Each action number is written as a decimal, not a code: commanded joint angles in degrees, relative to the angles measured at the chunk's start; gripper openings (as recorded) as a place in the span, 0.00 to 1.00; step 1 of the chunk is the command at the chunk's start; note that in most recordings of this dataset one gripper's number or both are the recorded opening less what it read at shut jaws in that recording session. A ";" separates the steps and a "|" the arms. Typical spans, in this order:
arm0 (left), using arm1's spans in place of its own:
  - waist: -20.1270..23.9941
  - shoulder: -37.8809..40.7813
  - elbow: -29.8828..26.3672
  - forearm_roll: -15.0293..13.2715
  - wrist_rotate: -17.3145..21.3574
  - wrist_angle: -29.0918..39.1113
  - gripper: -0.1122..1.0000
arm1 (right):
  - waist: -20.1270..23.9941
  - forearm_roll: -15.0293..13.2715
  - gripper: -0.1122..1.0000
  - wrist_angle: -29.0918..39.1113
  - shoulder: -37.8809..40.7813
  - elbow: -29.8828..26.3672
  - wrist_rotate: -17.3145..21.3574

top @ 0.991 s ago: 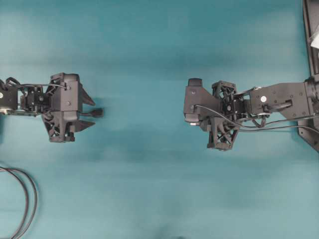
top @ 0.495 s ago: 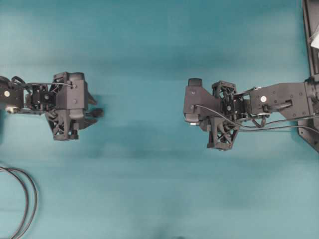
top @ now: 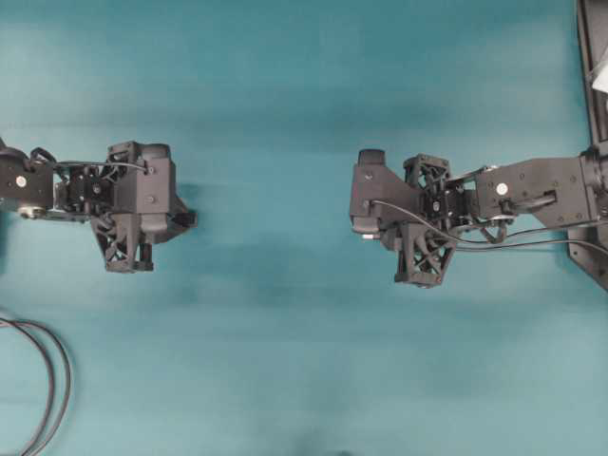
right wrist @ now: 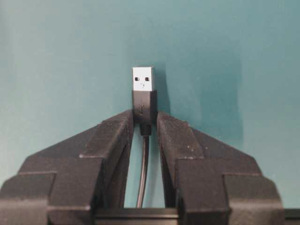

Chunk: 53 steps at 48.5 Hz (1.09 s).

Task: Insert the USB using both arms.
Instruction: 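Close left gripper on the female USB socket end, then lift both held USB ends off the table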

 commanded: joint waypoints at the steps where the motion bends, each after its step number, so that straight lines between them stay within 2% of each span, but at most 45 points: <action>1: -0.26 0.70 0.70 0.00 1.58 2.64 0.32 | 0.35 -0.18 0.28 -0.26 0.44 -0.97 0.00; 13: -0.79 0.70 0.44 0.09 3.52 5.36 0.32 | 0.35 -0.18 0.28 -0.26 0.44 -1.67 0.00; 25: -0.79 0.62 -1.05 0.18 3.08 10.46 0.32 | 0.62 -0.18 0.28 2.55 0.35 -4.13 -0.18; 35: -1.23 -0.53 -3.16 -0.18 2.02 12.30 0.32 | 0.62 -4.39 0.28 5.45 -1.41 -5.63 -0.18; 42: -1.49 -3.25 -3.52 -0.35 0.26 11.07 0.31 | 0.62 -7.12 0.28 7.56 -5.27 -5.45 -0.09; 47: -1.58 -6.24 -3.60 -0.62 -2.72 11.34 0.31 | 0.53 -7.82 0.28 10.20 -8.09 -5.36 -0.09; 53: -1.49 -9.32 -4.13 -1.58 -7.47 16.26 0.31 | 0.62 -10.02 0.28 12.22 -10.99 -5.01 0.00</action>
